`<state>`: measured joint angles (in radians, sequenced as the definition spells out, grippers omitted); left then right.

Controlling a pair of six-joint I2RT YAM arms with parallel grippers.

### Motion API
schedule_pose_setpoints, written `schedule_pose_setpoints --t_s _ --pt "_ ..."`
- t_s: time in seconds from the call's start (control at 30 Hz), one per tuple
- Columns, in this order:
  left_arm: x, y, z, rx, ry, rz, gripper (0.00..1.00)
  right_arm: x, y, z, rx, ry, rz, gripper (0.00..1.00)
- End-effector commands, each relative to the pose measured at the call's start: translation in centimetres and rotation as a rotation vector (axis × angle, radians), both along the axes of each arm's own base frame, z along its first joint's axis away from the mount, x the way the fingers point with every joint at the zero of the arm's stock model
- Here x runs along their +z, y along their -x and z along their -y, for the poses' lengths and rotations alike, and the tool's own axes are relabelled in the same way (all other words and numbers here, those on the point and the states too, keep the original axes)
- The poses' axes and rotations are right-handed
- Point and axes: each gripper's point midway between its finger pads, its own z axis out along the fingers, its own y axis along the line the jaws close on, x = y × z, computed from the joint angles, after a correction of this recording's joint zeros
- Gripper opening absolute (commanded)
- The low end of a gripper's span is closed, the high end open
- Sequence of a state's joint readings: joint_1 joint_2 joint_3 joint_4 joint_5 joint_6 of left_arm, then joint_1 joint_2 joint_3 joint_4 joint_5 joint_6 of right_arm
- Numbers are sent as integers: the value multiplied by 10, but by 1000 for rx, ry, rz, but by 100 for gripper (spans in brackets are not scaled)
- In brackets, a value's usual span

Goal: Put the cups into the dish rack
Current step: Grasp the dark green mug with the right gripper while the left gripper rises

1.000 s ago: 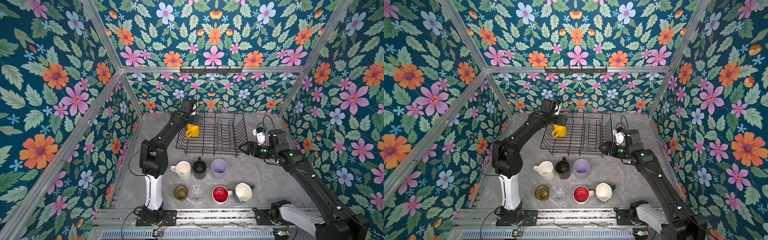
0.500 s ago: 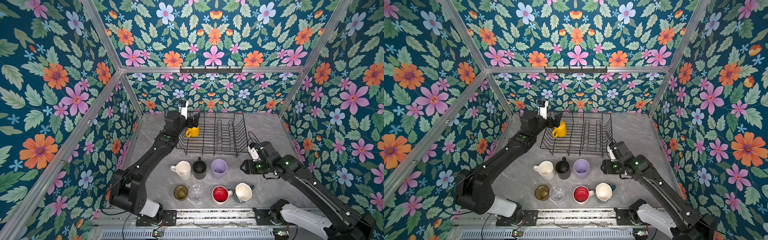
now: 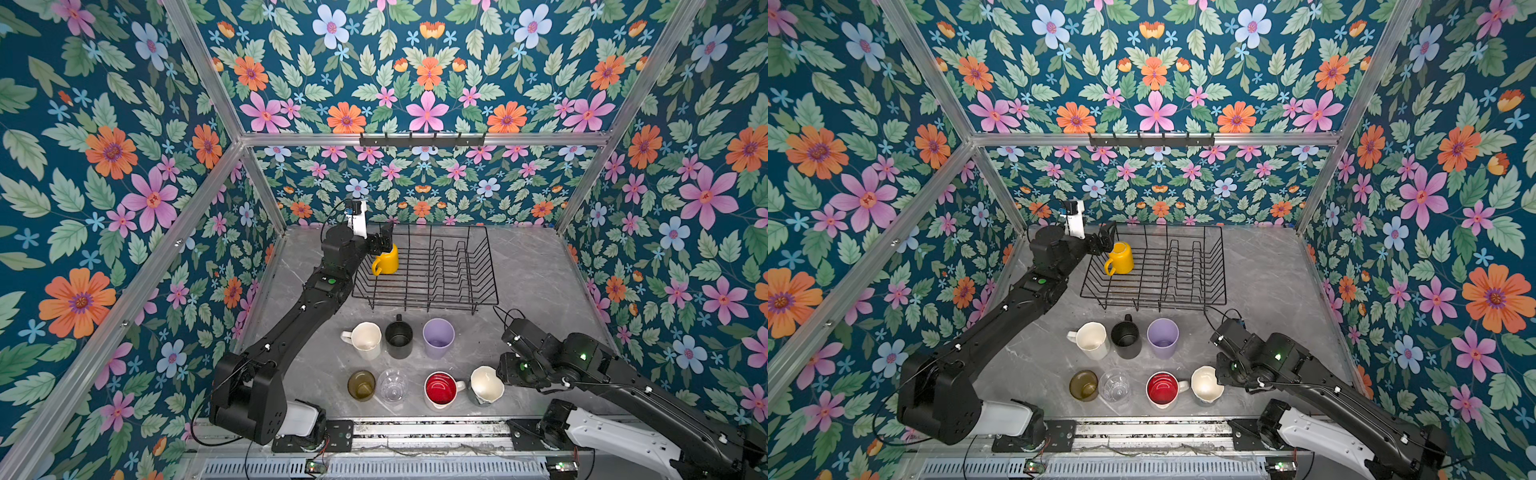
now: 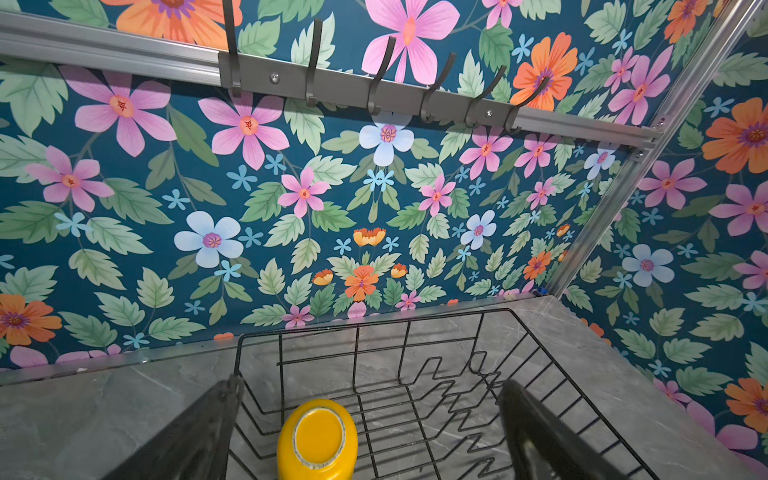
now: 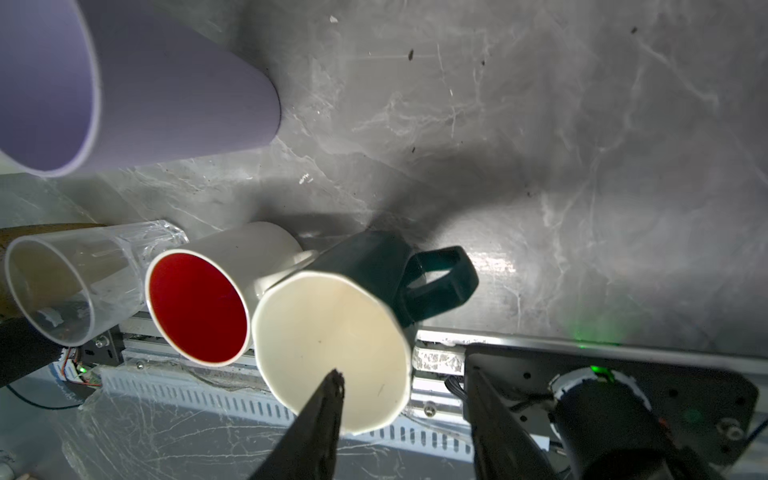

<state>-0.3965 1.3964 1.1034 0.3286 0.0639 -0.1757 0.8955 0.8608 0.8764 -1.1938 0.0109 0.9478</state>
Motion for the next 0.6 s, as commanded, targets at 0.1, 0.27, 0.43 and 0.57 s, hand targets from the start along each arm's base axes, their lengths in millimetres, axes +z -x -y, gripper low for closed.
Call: schedule_pose_setpoints --t_s 0.1,0.27,0.43,0.57 --pt "-3 4 -3 10 -10 -7 100 -21 15 -5 -134 6 -81 46" --pt "-4 6 -6 17 -22 -4 100 -41 9 -16 -195 -50 -82 38" --pt "-3 9 -7 13 -22 -1 100 -51 3 -16 -218 -16 -72 29" --pt "-1 12 -8 12 -20 4 100 -58 3 -11 -215 41 -78 19"
